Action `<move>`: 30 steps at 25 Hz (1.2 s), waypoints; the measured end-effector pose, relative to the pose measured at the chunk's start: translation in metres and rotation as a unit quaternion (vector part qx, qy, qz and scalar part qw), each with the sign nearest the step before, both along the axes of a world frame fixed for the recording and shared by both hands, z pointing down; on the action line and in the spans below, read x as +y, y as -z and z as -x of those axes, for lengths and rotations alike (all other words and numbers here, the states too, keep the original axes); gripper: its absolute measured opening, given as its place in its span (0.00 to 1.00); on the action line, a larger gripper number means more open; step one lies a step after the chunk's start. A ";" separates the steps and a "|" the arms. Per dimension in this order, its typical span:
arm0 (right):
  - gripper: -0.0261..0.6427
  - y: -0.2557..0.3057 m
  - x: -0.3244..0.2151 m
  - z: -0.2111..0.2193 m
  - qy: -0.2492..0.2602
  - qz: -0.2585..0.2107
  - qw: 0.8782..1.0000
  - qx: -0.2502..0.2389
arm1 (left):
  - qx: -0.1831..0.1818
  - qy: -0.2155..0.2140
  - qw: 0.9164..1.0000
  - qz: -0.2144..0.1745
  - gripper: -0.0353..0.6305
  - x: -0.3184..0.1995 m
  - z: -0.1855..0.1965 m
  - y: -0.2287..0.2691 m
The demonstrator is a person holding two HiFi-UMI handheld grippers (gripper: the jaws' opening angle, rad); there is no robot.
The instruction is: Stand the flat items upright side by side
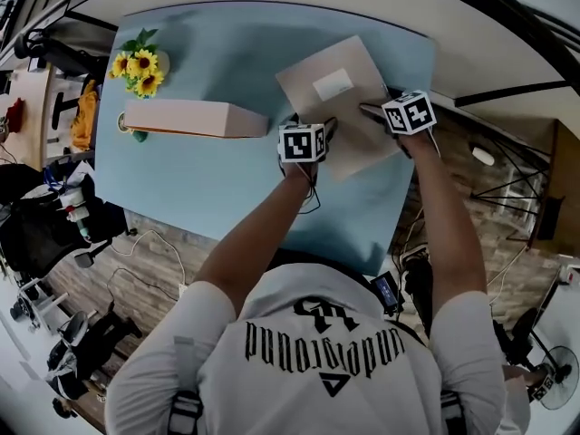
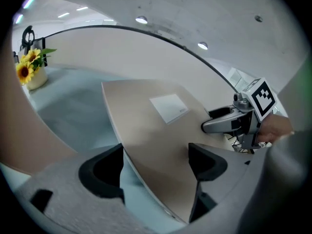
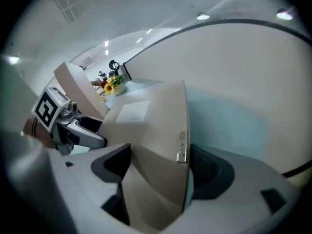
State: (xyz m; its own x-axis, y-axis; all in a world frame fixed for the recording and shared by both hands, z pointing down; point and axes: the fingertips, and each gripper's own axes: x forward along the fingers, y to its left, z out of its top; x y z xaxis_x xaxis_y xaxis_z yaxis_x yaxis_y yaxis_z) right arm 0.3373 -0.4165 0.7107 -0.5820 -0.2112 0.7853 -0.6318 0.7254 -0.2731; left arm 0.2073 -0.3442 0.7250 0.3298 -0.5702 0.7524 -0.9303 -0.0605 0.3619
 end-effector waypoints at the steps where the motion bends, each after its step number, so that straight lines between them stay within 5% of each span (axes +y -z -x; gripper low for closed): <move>1: 0.60 0.007 0.007 -0.003 -0.007 -0.009 1.000 -0.001 | -0.004 -0.007 1.000 -0.005 0.69 0.004 -0.002 0.005; 17: 0.58 0.117 0.126 -0.021 -0.117 -0.160 0.980 -0.012 | -0.068 -0.080 0.986 -0.128 0.68 0.079 -0.001 0.113; 30: 0.57 0.211 0.212 0.000 -0.196 -0.274 0.939 -0.076 | -0.121 -0.151 0.948 -0.254 0.68 0.138 0.022 0.217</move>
